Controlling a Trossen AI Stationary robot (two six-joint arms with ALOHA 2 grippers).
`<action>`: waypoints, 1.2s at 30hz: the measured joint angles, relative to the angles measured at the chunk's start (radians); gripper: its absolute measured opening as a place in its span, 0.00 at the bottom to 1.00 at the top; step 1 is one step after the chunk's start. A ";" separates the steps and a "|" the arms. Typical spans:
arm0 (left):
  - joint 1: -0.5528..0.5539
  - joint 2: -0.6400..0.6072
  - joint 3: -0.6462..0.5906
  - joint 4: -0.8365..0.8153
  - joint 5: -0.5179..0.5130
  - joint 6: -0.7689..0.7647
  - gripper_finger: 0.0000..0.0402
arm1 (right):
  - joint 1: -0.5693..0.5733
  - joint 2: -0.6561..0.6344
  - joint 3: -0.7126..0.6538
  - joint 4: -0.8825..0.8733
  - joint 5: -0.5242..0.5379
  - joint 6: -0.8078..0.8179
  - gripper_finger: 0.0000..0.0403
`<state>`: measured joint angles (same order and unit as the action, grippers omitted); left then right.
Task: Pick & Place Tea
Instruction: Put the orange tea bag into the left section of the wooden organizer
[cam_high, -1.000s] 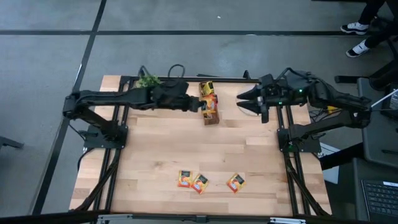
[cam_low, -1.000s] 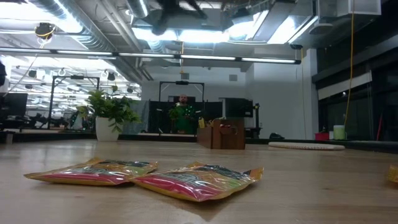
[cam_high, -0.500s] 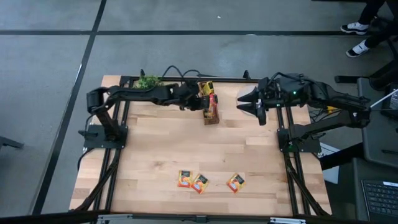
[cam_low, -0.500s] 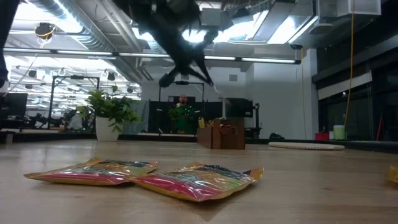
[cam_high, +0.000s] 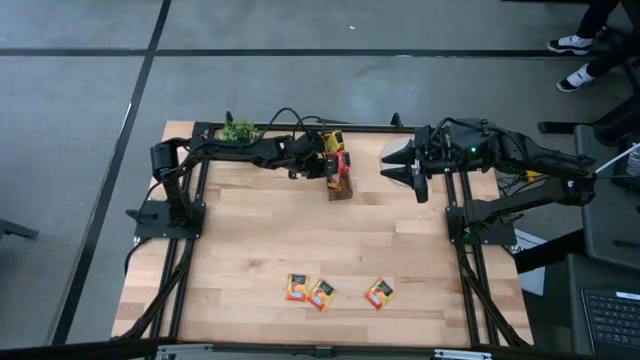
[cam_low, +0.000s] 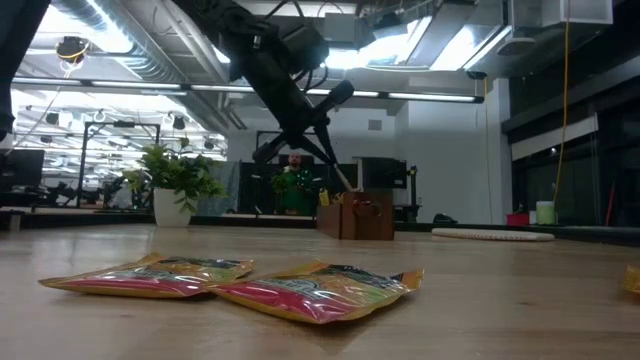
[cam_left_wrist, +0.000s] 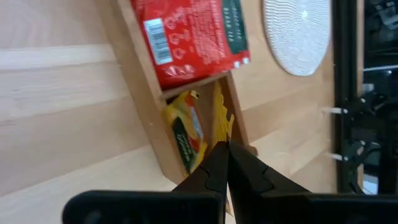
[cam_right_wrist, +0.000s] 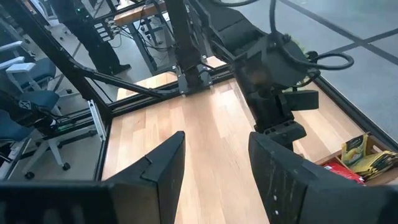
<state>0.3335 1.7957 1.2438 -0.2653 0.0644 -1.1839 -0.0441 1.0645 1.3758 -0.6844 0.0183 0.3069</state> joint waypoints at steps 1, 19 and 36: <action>0.004 0.003 0.000 0.000 -0.001 0.000 0.00 | 0.000 0.000 0.000 0.000 0.000 -0.001 0.44; -0.016 0.005 0.000 -0.007 0.013 -0.068 0.01 | 0.000 0.000 0.000 0.000 0.034 -0.025 0.44; -0.025 0.028 0.001 -0.002 0.008 -0.104 0.05 | 0.000 0.000 0.000 0.000 0.034 -0.024 0.44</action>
<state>0.3084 1.8233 1.2449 -0.2670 0.0727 -1.2881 -0.0441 1.0645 1.3758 -0.6846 0.0525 0.2825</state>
